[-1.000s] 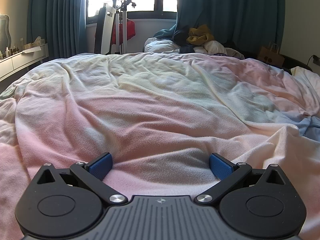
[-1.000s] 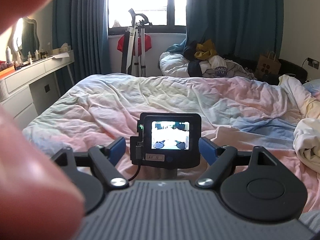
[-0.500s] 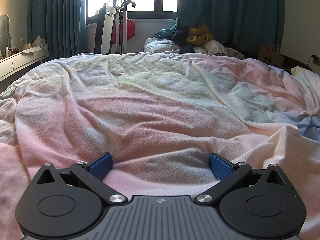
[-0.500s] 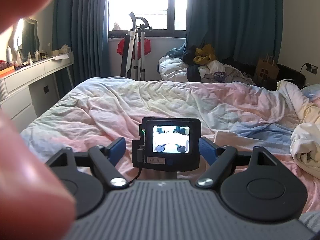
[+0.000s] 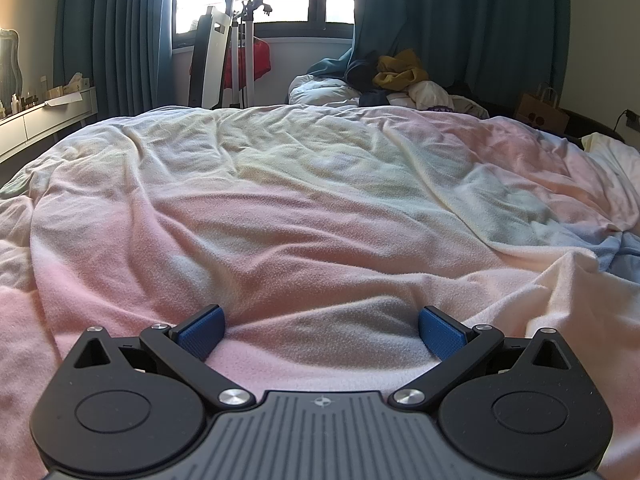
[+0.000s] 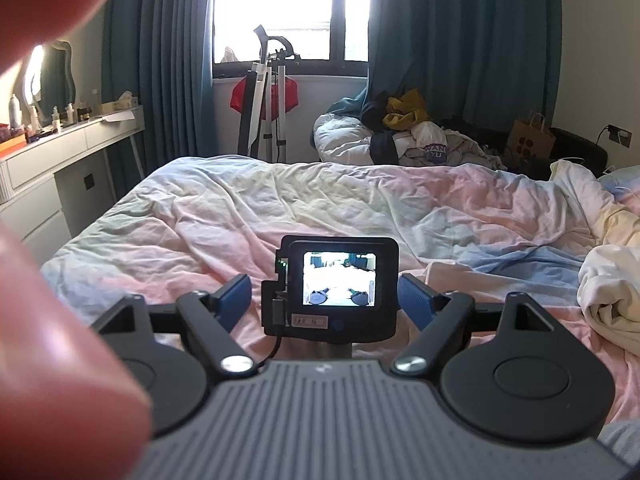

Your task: Fold clothes

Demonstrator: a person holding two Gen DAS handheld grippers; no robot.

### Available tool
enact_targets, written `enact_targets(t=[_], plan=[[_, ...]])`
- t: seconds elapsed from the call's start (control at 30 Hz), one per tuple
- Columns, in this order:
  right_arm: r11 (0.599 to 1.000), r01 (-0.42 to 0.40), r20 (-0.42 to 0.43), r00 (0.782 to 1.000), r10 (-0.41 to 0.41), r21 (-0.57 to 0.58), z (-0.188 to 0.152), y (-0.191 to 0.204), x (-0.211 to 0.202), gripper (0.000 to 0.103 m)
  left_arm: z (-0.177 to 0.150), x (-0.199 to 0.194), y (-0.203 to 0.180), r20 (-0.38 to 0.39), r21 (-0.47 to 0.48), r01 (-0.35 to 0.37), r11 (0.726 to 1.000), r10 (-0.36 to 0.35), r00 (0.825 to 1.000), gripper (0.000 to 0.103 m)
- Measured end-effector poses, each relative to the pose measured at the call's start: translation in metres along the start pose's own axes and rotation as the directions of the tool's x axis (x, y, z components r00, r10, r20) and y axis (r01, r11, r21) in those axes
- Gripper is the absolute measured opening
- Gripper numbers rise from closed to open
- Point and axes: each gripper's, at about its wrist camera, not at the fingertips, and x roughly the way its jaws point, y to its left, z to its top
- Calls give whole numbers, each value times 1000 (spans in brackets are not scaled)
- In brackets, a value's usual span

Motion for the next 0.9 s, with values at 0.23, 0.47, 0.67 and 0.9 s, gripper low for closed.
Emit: enact_targets(t=[0.23, 0.47, 0.67, 0.9], plan=[[1000, -4, 0, 1000, 4, 5, -1, -2, 1, 82, 0, 0, 0, 0, 0, 0, 1000, 0, 1000, 103], [1000, 4, 18, 1000, -3, -18, -4, 2, 1, 82, 0, 0, 0, 0, 0, 0, 1000, 0, 1000, 103], [1000, 12, 38, 999, -11, -17, -6, 12, -2, 82, 0, 0, 0, 0, 0, 0, 1000, 0, 1000, 103], [998, 40, 43, 998, -38, -40, -7, 17, -2, 82, 0, 0, 0, 0, 0, 0, 1000, 0, 1000, 103]])
